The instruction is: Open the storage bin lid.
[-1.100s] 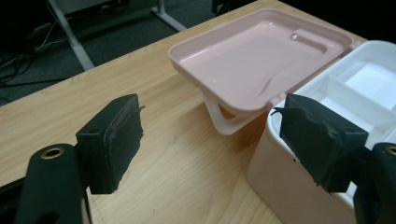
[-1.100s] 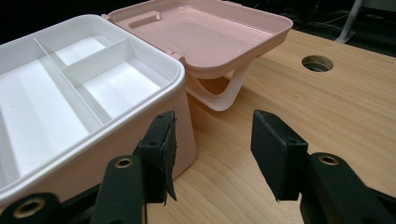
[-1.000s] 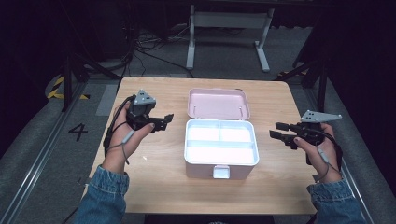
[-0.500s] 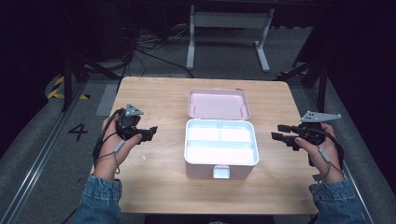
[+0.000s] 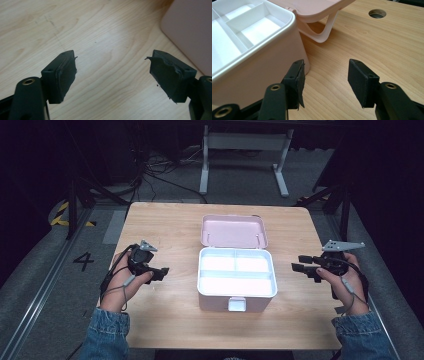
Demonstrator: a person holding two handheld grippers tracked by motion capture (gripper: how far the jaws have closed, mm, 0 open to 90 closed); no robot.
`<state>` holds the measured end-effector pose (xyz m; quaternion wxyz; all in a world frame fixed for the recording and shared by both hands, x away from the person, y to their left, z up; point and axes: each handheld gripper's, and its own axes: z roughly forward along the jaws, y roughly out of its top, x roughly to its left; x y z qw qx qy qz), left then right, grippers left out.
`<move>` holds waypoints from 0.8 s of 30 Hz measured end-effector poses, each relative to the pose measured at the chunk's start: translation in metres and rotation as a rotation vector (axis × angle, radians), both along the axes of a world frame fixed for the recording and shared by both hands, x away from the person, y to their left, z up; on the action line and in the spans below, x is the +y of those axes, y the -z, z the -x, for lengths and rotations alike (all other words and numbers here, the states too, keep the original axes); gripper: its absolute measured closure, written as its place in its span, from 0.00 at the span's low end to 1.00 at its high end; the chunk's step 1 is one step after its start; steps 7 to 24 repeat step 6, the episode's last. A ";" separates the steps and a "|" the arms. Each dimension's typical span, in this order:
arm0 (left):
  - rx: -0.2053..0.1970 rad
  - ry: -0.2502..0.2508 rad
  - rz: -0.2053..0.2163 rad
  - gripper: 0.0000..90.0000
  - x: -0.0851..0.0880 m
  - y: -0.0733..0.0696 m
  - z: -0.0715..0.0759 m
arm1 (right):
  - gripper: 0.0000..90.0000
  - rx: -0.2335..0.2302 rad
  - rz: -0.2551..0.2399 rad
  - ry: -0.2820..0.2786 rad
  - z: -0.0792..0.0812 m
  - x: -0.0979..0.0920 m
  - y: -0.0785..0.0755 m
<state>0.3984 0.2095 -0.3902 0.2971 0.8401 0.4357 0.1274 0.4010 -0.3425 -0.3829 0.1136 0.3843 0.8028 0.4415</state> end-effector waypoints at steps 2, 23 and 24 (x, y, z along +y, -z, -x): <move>0.008 0.012 0.047 0.24 -0.002 -0.001 0.002 | 0.54 0.001 0.002 -0.002 0.000 0.000 0.000; -0.002 0.008 0.042 0.24 -0.002 -0.002 0.002 | 0.53 0.001 0.007 -0.006 -0.001 0.001 0.002; -0.002 0.008 0.042 0.24 -0.002 -0.002 0.002 | 0.53 0.001 0.007 -0.006 -0.001 0.001 0.002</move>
